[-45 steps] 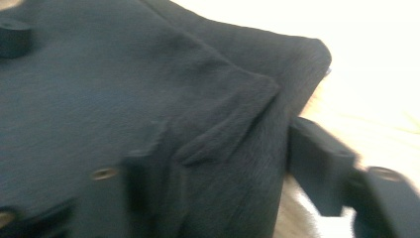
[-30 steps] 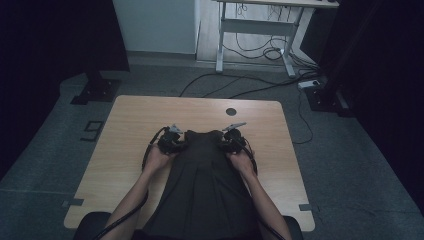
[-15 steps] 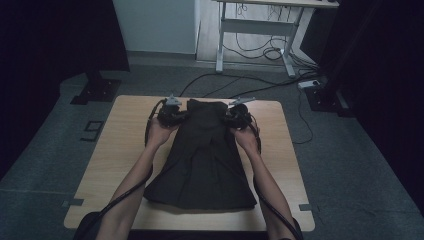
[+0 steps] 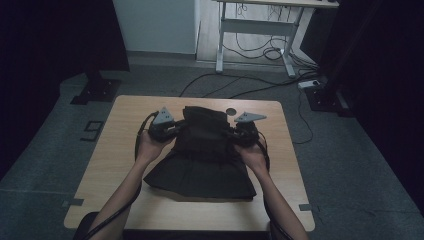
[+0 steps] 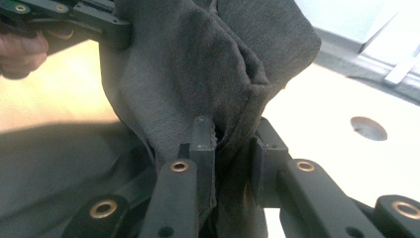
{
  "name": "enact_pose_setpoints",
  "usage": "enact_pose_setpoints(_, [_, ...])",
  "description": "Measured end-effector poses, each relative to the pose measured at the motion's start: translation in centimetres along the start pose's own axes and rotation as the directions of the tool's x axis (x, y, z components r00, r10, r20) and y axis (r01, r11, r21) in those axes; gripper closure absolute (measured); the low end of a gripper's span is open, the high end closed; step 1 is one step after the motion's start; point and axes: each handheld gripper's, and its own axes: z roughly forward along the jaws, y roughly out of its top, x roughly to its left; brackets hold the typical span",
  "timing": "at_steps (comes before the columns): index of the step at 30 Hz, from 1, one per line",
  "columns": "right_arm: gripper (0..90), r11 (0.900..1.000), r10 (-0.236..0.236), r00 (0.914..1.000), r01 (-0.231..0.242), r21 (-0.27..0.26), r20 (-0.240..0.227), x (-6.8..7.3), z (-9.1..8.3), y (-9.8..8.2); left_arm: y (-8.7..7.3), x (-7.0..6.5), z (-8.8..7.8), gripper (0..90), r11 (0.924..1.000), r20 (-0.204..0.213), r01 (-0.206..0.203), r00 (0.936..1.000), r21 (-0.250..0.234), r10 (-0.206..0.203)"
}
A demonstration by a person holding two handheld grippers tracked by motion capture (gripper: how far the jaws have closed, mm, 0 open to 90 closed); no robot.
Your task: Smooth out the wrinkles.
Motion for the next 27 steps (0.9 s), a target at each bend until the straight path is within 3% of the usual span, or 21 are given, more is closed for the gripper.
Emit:
enact_pose_setpoints(3, [75.2, 1.000, 0.012, 0.9994, -0.011, 0.009, -0.033, 1.1, -0.6, -1.5, -1.9, -1.8, -1.7, 81.3, 0.9999, 0.035, -0.005, 0.9994, 0.015, 0.004])
enact_pose_setpoints(7, [75.2, 0.999, 0.003, 0.9981, -0.001, 0.041, -0.061, 2.5, -0.8, -2.9, -3.1, -2.8, -2.4, 81.0, 0.9987, 0.047, -0.021, 0.9987, 0.047, 0.019])
enact_pose_setpoints(10, [75.1, 0.997, 0.017, 0.9957, -0.009, 0.082, -0.091, 3.8, -0.6, -5.0, -5.2, -4.1, -2.9, 80.7, 0.9953, 0.082, -0.011, 0.9966, 0.096, 0.003])
enact_pose_setpoints(11, [75.1, 0.997, 0.017, 0.9957, -0.009, 0.082, -0.091, 3.8, -0.6, -5.0, -5.2, -4.1, -2.9, 80.6, 0.9953, 0.082, -0.011, 0.9966, 0.096, 0.003])
enact_pose_setpoints(12, [75.1, 0.994, 0.048, 0.9928, -0.037, 0.103, -0.109, 4.1, -0.3, -6.4, -6.2, -4.6, -2.9, 80.5, 0.9932, 0.101, -0.002, 0.9948, 0.117, -0.010])
enact_pose_setpoints(16, [75.1, 0.988, 0.107, 0.9850, -0.091, 0.122, -0.135, 4.0, 0.2, -8.6, -7.8, -5.4, -2.5, 80.2, 0.9883, 0.133, 0.039, 0.9894, 0.148, -0.059])
enact_pose_setpoints(22, [74.2, 0.983, 0.131, 0.9769, -0.105, 0.153, -0.169, 4.2, 0.6, -10.4, -9.1, -6.0, -2.4, 79.3, 0.9831, 0.161, 0.049, 0.9839, 0.176, -0.078])
enact_pose_setpoints(24, [70.9, 0.982, 0.139, 0.9736, -0.112, 0.154, -0.181, 4.2, 0.5, -10.6, -9.1, -5.9, -2.6, 76.0, 0.9833, 0.163, 0.060, 0.9827, 0.172, -0.089])
enact_pose_setpoints(27, [52.9, 0.983, 0.130, 0.9735, -0.101, 0.153, -0.188, 4.2, -0.1, -10.9, -9.1, -5.8, -3.4, 56.7, 0.9822, 0.135, 0.048, 0.9882, 0.181, -0.073])
